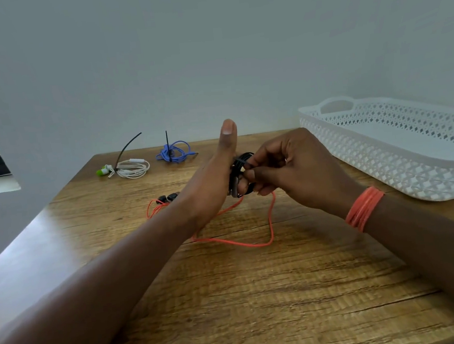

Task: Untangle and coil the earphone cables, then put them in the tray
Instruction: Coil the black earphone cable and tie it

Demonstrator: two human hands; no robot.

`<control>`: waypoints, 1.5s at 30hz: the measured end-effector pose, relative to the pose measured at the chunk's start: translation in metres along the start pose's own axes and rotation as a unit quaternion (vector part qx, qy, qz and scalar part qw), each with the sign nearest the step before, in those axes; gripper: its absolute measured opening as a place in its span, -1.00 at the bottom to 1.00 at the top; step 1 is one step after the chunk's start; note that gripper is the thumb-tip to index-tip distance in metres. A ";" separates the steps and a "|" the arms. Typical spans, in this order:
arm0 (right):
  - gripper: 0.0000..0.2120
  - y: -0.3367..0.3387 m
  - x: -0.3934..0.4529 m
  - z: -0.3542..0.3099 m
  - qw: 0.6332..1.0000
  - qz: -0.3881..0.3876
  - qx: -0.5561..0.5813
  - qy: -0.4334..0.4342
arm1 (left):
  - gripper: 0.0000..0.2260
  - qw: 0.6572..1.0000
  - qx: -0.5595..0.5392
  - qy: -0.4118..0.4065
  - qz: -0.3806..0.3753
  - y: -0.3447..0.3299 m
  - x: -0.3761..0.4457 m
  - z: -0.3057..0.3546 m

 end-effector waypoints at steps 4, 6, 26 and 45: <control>-0.94 0.000 -0.001 -0.001 1.000 0.002 0.026 -0.008 | -0.26 0.998 -0.065 0.004 0.003 0.002 0.002 -0.004; -0.93 0.002 0.000 -0.001 1.000 0.007 0.025 -0.012 | -0.48 0.993 -0.119 0.014 0.009 0.003 0.001 -0.004; -0.93 0.003 0.000 0.007 0.990 -0.026 0.117 -0.072 | -0.69 0.985 -0.130 0.080 -0.079 0.005 -0.011 -0.005; -0.87 0.004 0.001 0.009 0.973 0.019 0.216 -0.086 | -0.76 0.974 -0.193 0.119 0.010 0.011 -0.007 -0.015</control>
Point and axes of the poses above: each hand's wrist, its own x-axis towards the middle knuckle, its own y-axis out of the back of the hand, z = x × y, the point moved 8 cm from there along x, towards the middle knuckle, and after that the axes turned 1 degree about z, right-handed, at the moved point
